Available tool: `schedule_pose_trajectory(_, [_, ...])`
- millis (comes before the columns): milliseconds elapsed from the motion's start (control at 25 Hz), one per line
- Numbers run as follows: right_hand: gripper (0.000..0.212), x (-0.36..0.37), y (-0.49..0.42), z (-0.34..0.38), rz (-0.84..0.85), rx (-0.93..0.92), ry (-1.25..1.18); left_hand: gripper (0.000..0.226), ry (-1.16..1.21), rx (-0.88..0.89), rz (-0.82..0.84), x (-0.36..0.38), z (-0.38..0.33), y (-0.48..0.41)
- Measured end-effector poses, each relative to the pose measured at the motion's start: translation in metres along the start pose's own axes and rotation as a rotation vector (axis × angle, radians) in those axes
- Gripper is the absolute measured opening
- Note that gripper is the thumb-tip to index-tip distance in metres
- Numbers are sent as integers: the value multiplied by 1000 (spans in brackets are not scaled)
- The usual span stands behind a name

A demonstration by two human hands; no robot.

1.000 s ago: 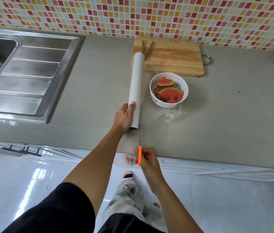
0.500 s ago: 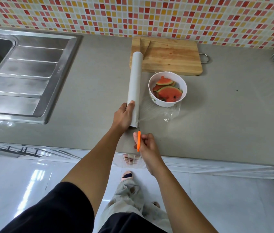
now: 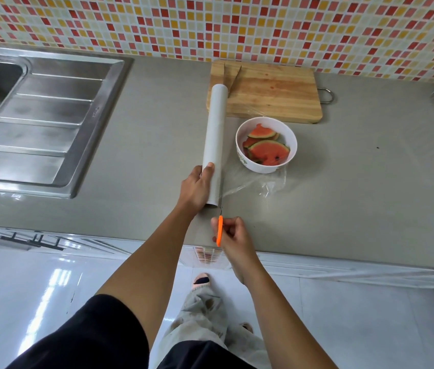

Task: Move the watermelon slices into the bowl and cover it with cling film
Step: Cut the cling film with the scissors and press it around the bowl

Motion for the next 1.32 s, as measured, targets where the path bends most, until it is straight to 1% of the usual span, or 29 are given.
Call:
schedule_pose_trajectory(80, [38,1,-1,2,-6,15,16,48,4,3,-1,0,-1,0])
schedule_pose_trajectory(160, [43,3,-4,6,-10,17,22,44,7,3,-1,0,-3,0])
schedule_pose_trajectory(360, [38,6,-13,14,-2,16,-19,42,13,-13,5,1,-2,0])
schedule_pose_trajectory(560, [47,10,-24,17,-15,-6,2,40,13,7,-1,1,-3,0])
schedule_pose_trajectory(760, [36,9,-31,14,-45,-55,2,42,6,20,8,1,-3,0])
schedule_pose_trajectory(840, [34,9,-33,15,-48,-60,-9,42,16,12,11,0,-2,0])
schedule_pose_trajectory(920, [36,9,-35,18,-52,-57,-13,42,26,11,23,0,-1,1])
schedule_pose_trajectory(1080, [46,8,-41,27,-42,-54,-1,41,52,6,33,-1,2,3])
schedule_pose_trajectory(1320, [32,8,-50,33,-25,-72,-31,38,80,0,33,0,-1,2])
Point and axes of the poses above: each hand's wrist, its own y-axis away from the middle knuckle, its own x-axis out of the palm, z = x × y, the point moved 4 cm from there along -y, towards the middle knuckle, and after that the axes turned 10 degrees about -z, right-handed, at the moved point
